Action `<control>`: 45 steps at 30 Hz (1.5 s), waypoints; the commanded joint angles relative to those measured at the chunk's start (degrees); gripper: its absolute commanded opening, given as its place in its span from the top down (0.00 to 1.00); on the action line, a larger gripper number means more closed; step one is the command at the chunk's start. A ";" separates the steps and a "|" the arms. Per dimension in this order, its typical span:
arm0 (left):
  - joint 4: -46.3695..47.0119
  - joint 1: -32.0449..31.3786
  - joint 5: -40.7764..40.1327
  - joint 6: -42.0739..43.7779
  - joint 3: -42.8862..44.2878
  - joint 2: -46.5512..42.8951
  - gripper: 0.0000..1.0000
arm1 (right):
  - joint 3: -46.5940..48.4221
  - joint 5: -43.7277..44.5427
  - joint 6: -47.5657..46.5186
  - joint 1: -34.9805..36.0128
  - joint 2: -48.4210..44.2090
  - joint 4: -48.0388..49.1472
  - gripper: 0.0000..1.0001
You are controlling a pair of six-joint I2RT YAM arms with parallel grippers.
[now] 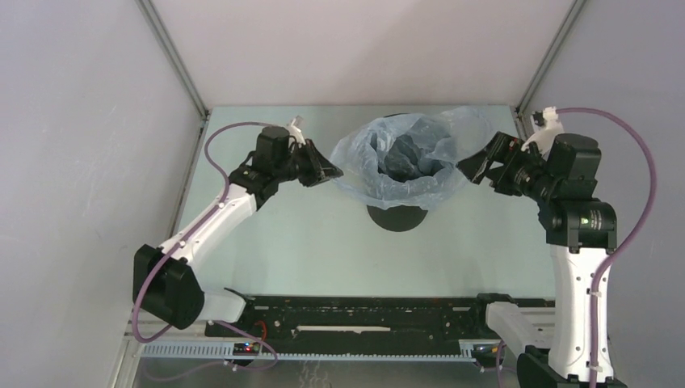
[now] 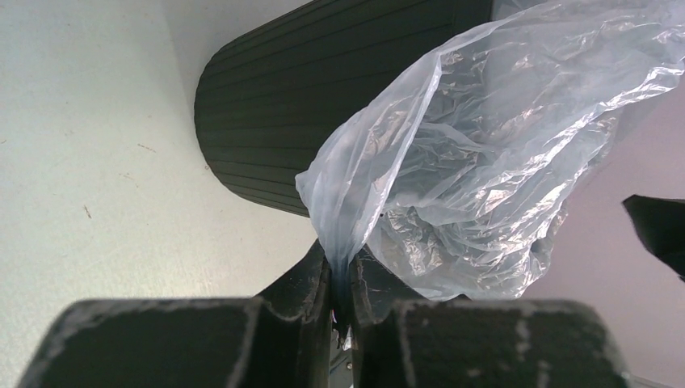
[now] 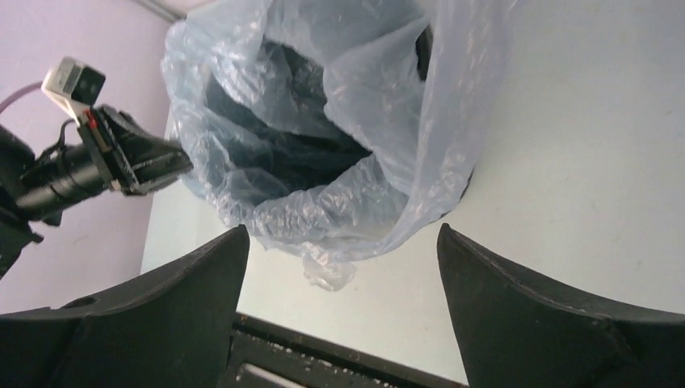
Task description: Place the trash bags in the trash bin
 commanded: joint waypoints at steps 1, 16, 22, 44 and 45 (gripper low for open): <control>-0.48 0.28 0.06 1.12 4.60 -0.22 0.85 | 7.08 9.98 -1.85 -1.06 5.14 -1.32 0.03; -0.97 0.32 0.64 0.09 6.18 2.24 0.84 | 11.96 -18.41 2.86 -10.37 30.14 18.43 0.06; -0.86 0.54 0.51 0.03 7.91 4.34 0.84 | 12.68 -20.71 8.32 -11.54 37.77 23.06 0.38; 6.95 3.22 3.55 -8.66 3.57 17.02 0.95 | 4.28 -18.25 12.15 -11.98 51.36 23.77 1.00; 6.17 3.22 3.70 -8.33 3.52 17.71 0.96 | 3.00 -18.17 12.16 -11.98 51.16 24.13 1.00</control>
